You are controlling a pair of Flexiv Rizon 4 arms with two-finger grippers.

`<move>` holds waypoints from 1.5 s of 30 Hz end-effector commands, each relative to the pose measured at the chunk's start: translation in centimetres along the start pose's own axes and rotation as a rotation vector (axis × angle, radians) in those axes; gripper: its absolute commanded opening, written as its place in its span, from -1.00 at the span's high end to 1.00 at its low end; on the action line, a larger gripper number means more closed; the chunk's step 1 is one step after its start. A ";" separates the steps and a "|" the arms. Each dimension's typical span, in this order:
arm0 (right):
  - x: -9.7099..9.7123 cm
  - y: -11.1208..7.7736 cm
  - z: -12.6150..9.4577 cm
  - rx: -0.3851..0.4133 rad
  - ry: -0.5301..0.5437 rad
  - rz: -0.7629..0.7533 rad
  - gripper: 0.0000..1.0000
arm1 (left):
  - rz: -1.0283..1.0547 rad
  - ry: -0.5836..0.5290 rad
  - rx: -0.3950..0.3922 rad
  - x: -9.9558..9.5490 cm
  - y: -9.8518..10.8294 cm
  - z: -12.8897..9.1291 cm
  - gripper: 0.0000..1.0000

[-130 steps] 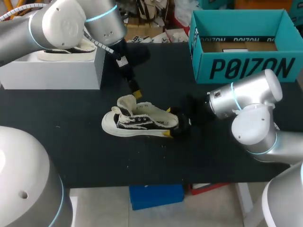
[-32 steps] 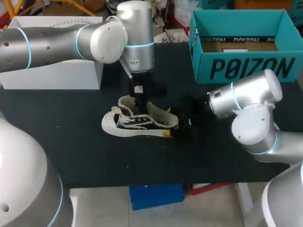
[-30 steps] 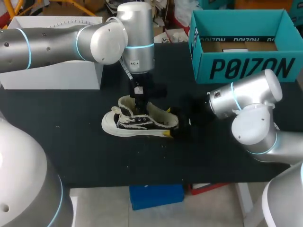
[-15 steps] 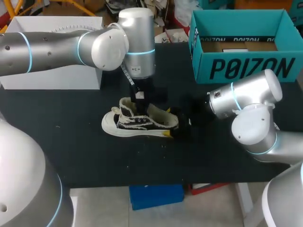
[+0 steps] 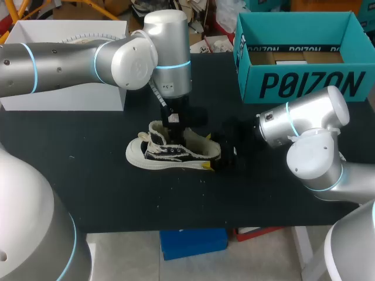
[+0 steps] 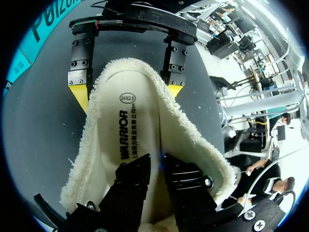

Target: Take the shoe out of the shoebox, open the shoe tongue, remove and reinsert the insole, then place the shoe into the shoebox

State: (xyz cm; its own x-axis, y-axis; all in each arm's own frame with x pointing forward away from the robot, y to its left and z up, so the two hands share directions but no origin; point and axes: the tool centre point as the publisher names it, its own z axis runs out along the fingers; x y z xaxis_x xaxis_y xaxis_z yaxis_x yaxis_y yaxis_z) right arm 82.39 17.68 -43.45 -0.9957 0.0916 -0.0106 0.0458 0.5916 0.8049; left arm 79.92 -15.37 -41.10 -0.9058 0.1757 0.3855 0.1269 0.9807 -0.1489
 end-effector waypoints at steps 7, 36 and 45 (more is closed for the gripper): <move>-0.1 -0.3 0.2 0.000 -0.002 0.001 1.00 | -0.012 -0.106 -0.015 0.9 0.7 0.4 0.25; -0.1 -0.3 0.2 0.000 -0.002 0.001 1.00 | -0.086 -0.793 -0.176 -2.2 2.5 0.8 0.87; -0.1 -0.3 0.2 0.000 -0.002 0.001 1.00 | -0.083 -0.843 -0.139 -3.9 2.6 -0.3 0.51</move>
State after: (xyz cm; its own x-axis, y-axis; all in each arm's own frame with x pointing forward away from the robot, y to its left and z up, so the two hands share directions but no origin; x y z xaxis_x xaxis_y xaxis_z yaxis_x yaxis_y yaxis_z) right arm 82.47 17.66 -43.48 -0.9955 0.0942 -0.0113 0.0468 0.5913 0.8051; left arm 82.91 -13.90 -41.60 -0.9233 0.0366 -0.3824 0.0436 0.9990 -0.0098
